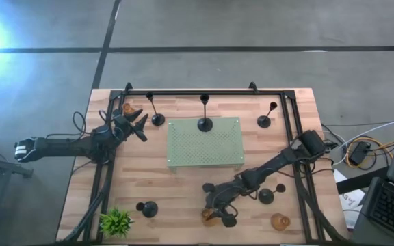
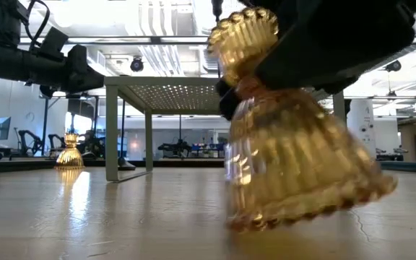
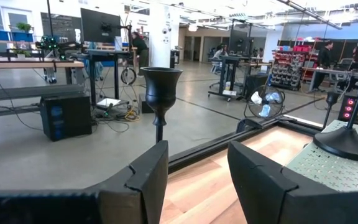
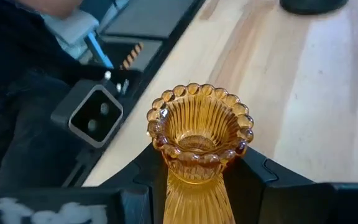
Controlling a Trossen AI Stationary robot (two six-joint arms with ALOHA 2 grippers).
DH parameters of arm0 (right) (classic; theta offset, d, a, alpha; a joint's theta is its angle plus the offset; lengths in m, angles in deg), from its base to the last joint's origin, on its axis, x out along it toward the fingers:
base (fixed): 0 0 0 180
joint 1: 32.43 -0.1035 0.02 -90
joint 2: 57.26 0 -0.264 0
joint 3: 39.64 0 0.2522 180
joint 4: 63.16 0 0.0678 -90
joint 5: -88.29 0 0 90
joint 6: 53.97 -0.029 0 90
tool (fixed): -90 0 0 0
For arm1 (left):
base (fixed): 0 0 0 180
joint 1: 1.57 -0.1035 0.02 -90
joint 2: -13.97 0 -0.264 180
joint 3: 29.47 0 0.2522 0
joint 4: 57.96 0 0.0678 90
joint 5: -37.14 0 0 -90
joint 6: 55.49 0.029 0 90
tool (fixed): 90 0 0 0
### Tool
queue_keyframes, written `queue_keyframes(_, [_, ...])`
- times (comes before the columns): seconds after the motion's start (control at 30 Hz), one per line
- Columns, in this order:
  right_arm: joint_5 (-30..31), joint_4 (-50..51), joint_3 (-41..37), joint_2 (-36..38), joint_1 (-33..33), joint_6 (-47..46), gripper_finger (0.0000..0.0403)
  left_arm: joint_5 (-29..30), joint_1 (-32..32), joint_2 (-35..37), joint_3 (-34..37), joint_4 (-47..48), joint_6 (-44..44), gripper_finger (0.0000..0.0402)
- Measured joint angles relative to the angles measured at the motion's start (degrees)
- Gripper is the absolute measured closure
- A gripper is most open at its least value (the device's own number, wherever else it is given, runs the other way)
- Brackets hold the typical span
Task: Pick & Place candle stick holders
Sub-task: Align the bottom left yellow candle holder with the black candle holder on the shelf
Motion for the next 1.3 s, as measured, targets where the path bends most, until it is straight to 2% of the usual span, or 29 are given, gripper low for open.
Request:
queue_keyframes(0.23, [0.19, 8.98, 0.14, 10.62, 1.12, -0.29, 0.0290, 0.03, -0.02, -0.03, 0.02, 0.02, -0.05, 0.0230])
queue_keyframes(0.4, [2.25, 10.01, 0.25, 18.18, 2.15, 0.11, 0.0290, 0.00, -0.01, -0.03, 0.02, 0.02, -0.19, 0.0230])
queue_keyframes(0.57, [16.12, 10.14, 0.98, 23.16, 4.21, 5.02, 0.0290, 0.00, 0.00, -0.03, 0.02, 0.03, -0.27, 0.0230])
queue_keyframes(0.67, [25.39, 12.90, 1.89, 24.24, 6.57, 5.10, 0.0290, -0.02, 0.00, -0.05, 0.02, 0.02, -0.27, 0.0230])
queue_keyframes(0.73, [29.02, 14.90, 2.10, 24.58, 8.49, 4.01, 0.0290, 0.01, -0.02, -0.03, 0.02, 0.00, -0.27, 0.0230])
queue_keyframes(1.0, [29.42, 18.86, 1.89, 23.96, 15.42, -1.02, 0.0290, 0.01, -0.01, -0.03, 0.02, 0.02, -0.19, 0.0230])
queue_keyframes(1.3, [31.44, 20.19, 1.11, 23.91, 17.27, 4.59, 0.0290, 0.01, 0.00, -0.06, 0.02, 0.02, -0.05, 0.0230])
